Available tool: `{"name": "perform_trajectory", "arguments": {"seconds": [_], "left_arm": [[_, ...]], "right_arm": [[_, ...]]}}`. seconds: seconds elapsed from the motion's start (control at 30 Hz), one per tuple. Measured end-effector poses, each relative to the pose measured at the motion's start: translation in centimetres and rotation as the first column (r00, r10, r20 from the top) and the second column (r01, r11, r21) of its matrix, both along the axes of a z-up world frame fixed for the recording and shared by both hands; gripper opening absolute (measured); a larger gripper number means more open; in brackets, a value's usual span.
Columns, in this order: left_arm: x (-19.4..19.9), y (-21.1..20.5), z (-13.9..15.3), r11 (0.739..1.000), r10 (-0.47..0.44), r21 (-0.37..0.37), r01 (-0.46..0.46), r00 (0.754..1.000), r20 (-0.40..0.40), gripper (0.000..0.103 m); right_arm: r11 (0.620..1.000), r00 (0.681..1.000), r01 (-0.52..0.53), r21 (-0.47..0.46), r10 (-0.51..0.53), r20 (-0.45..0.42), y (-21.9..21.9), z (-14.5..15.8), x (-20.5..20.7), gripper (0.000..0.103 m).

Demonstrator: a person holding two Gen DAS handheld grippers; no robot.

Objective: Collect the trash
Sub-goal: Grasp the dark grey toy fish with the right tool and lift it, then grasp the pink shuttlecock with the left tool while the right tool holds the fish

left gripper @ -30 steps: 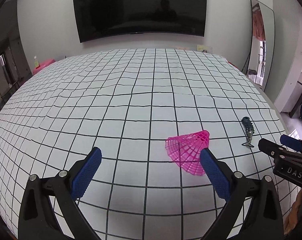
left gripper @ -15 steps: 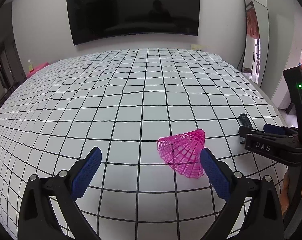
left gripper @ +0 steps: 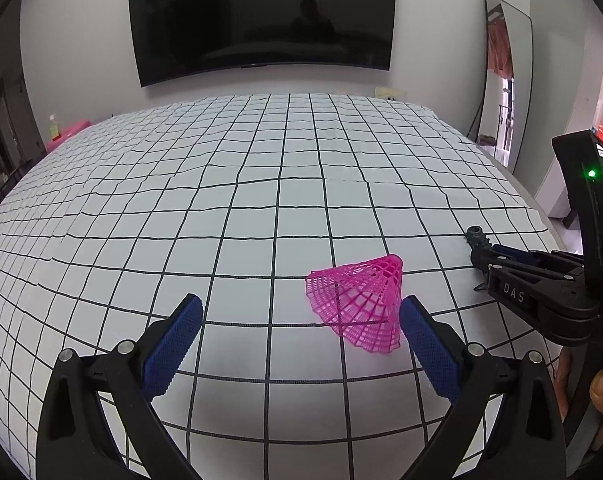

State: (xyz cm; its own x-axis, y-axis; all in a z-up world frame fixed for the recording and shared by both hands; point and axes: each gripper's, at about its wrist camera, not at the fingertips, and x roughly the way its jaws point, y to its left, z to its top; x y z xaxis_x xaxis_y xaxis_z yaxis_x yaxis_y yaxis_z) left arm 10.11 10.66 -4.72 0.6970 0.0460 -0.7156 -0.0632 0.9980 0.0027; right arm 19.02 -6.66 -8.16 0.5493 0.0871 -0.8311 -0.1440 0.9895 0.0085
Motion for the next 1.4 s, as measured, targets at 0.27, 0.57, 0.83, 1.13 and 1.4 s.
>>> {"name": "perform_trajectory", "arguments": {"seconds": [0.27, 0.57, 0.83, 1.13, 1.4], "left_arm": [[0.1, -0.2, 0.0, 1.000, -0.015, -0.005, 0.015, 1.000, -0.014, 0.097], [-0.4, -1.4, 0.9, 0.995, -0.095, 0.000, 0.095, 0.995, -0.023, 0.097], [1.0, -1.3, 1.2, 0.990, -0.128, 0.052, 0.129, 0.991, -0.029, 0.097], [3.8, -2.0, -0.2, 0.981, -0.189, 0.029, 0.192, 0.978, -0.093, 0.097], [4.8, -2.5, -2.0, 0.976, -0.211, 0.027, 0.217, 0.967, -0.140, 0.097]], "right_arm": [[0.997, 1.000, 0.019, 0.071, -0.020, 0.000, -1.5, 1.2, -3.1, 0.022], [0.994, 1.000, 0.016, 0.109, -0.016, -0.007, -2.5, 2.5, -7.9, 0.022], [0.990, 0.999, 0.032, 0.141, -0.030, -0.013, -4.1, 2.8, -10.7, 0.022], [0.985, 0.998, 0.064, 0.162, -0.063, -0.013, -6.2, 3.0, -11.3, 0.022], [0.983, 0.998, 0.064, 0.172, -0.061, -0.020, -6.5, 2.9, -11.2, 0.022]]}}
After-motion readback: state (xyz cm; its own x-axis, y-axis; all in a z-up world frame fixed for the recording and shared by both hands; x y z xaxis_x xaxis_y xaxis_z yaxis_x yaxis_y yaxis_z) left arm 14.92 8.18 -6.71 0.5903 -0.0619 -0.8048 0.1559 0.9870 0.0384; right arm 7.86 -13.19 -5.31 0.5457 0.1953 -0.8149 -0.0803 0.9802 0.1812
